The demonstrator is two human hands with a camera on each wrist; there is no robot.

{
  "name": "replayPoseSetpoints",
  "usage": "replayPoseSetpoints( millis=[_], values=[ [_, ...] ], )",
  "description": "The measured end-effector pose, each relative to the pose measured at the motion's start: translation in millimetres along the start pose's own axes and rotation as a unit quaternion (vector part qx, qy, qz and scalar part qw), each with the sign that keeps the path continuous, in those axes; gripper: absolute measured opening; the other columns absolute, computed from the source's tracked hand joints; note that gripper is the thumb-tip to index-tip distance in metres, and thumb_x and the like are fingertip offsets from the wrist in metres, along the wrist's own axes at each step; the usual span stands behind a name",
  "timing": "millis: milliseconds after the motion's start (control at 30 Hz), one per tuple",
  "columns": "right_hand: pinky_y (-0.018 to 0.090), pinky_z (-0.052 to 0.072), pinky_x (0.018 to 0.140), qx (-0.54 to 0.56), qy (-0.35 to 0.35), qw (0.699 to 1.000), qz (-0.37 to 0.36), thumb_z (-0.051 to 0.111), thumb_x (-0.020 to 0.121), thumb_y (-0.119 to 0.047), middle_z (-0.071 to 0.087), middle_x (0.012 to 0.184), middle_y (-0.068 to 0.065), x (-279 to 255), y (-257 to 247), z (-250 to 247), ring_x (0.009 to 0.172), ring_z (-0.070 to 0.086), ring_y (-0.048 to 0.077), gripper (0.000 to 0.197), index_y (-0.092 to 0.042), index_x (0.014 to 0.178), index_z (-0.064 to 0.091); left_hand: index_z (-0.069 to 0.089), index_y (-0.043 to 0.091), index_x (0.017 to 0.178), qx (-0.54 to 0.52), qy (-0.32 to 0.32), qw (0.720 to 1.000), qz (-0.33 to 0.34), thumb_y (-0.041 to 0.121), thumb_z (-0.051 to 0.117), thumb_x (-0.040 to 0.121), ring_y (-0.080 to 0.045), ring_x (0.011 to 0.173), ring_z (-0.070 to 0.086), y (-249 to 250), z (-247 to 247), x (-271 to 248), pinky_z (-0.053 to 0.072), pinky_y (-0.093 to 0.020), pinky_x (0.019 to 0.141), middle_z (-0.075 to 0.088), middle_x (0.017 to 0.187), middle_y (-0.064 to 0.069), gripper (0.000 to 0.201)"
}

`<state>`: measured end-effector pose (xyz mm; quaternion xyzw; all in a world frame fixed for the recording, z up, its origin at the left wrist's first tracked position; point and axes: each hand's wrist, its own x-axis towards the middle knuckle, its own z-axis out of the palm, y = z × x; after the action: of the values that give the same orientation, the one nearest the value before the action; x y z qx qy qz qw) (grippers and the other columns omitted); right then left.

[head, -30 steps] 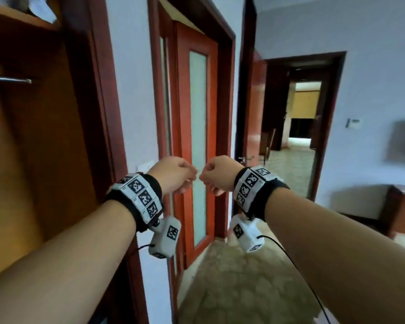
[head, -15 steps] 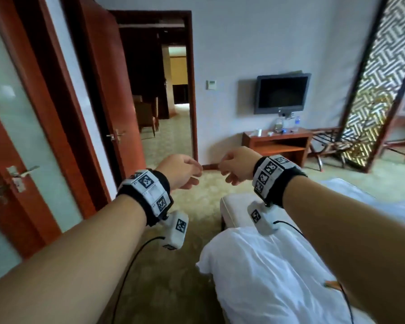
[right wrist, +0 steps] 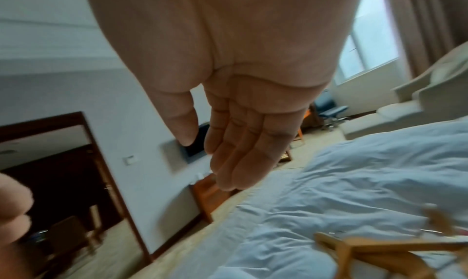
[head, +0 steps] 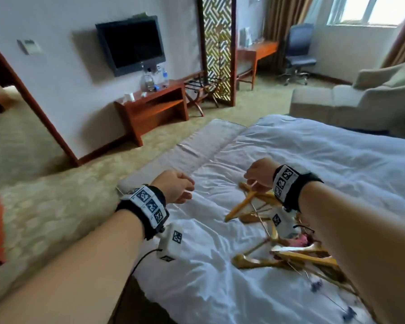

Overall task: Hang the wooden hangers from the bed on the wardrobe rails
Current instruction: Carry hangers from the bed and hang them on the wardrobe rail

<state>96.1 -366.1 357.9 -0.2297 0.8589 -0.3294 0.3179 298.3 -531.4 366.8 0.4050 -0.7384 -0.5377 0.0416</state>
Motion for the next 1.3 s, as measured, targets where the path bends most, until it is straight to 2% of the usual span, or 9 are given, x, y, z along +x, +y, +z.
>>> replayPoseSetpoints(
  millis=[333,567,667,767,833,1000,1033,1167,1300],
  values=[
    [0.037,0.059,0.063,0.082,0.136,0.97,0.184,0.063,0.09,-0.009,0.07,0.079,0.019,54.6,115.8,-56.3,0.061,0.064,0.026,0.015,0.005,0.087,0.068,0.066,0.006,0.096,0.049,-0.176,0.983,-0.016,0.004,0.056,0.096,-0.022,0.071,0.066,8.0,106.5,154.7,0.051,-0.028,0.058,0.069,0.094,-0.013,0.011],
    [0.049,0.06,0.076,0.044,0.155,0.949,0.271,0.067,0.083,-0.02,0.074,0.076,0.016,112.5,166.0,-42.5,0.073,0.072,0.031,0.017,-0.006,0.075,0.074,0.064,0.008,0.085,0.056,-0.256,0.964,-0.054,-0.004,0.053,0.093,-0.026,0.068,0.062,-11.9,174.6,267.0,0.049,-0.023,0.046,0.065,0.083,-0.015,0.018],
    [0.043,0.062,0.073,0.049,0.128,0.943,0.303,0.064,0.083,-0.021,0.073,0.072,0.012,133.9,192.2,-23.5,0.065,0.069,0.025,0.018,-0.009,0.075,0.074,0.062,0.008,0.085,0.061,-0.262,0.957,-0.104,-0.006,0.053,0.09,-0.029,0.075,0.061,-38.8,197.5,303.2,0.049,-0.025,0.051,0.062,0.085,-0.019,0.017],
    [0.027,0.056,0.056,0.064,0.104,0.937,0.326,0.061,0.085,-0.02,0.073,0.071,0.005,152.0,208.8,-5.1,0.059,0.067,0.016,0.017,-0.01,0.086,0.074,0.063,0.007,0.082,0.059,-0.259,0.953,-0.149,0.0,0.057,0.079,-0.033,0.079,0.061,-71.2,219.1,334.4,0.051,-0.045,0.072,0.064,0.088,-0.024,0.009],
    [0.024,0.053,0.05,0.103,0.093,0.929,0.343,0.06,0.088,-0.017,0.07,0.073,0.008,165.6,224.4,8.3,0.056,0.064,0.017,0.016,-0.007,0.091,0.071,0.06,0.006,0.077,0.066,-0.256,0.95,-0.168,0.005,0.057,0.071,-0.034,0.079,0.057,-94.4,231.6,352.4,0.047,-0.049,0.074,0.061,0.087,-0.023,0.006],
    [0.038,0.058,0.061,0.178,0.072,0.91,0.369,0.058,0.09,-0.012,0.069,0.085,0.017,205.2,263.1,44.2,0.065,0.066,0.026,0.014,-0.003,0.097,0.066,0.059,0.015,0.074,0.122,-0.225,0.95,-0.177,0.015,0.065,0.081,-0.029,0.078,0.062,-124.8,247.3,377.2,0.058,-0.05,0.085,0.062,0.081,-0.011,0.009],
    [0.04,0.059,0.064,0.19,0.065,0.905,0.374,0.058,0.09,-0.012,0.069,0.088,0.019,213.0,271.0,51.8,0.066,0.067,0.028,0.015,-0.003,0.099,0.065,0.062,0.016,0.074,0.135,-0.229,0.947,-0.182,0.019,0.066,0.075,-0.029,0.078,0.063,-135.3,250.7,385.0,0.059,-0.05,0.086,0.064,0.083,-0.01,0.005],
    [0.051,0.061,0.072,0.228,0.059,0.887,0.397,0.058,0.09,-0.018,0.069,0.098,0.022,234.0,295.3,80.4,0.072,0.068,0.033,0.006,-0.012,0.09,0.061,0.077,0.014,0.089,0.168,-0.239,0.932,-0.213,0.027,0.062,0.055,-0.028,0.087,0.071,-200.4,271.7,433.2,0.061,-0.05,0.084,0.073,0.094,-0.009,0.039],
    [0.041,0.053,0.063,0.324,0.064,0.846,0.418,0.055,0.096,-0.036,0.062,0.095,0.019,253.6,309.4,98.6,0.069,0.058,0.03,0.032,-0.005,0.101,0.06,0.062,0.008,0.098,0.143,-0.235,0.933,-0.233,0.026,0.07,0.082,-0.022,0.071,0.056,-185.0,283.5,420.7,0.052,-0.036,0.073,0.058,0.083,-0.008,0.026]
  ],
)
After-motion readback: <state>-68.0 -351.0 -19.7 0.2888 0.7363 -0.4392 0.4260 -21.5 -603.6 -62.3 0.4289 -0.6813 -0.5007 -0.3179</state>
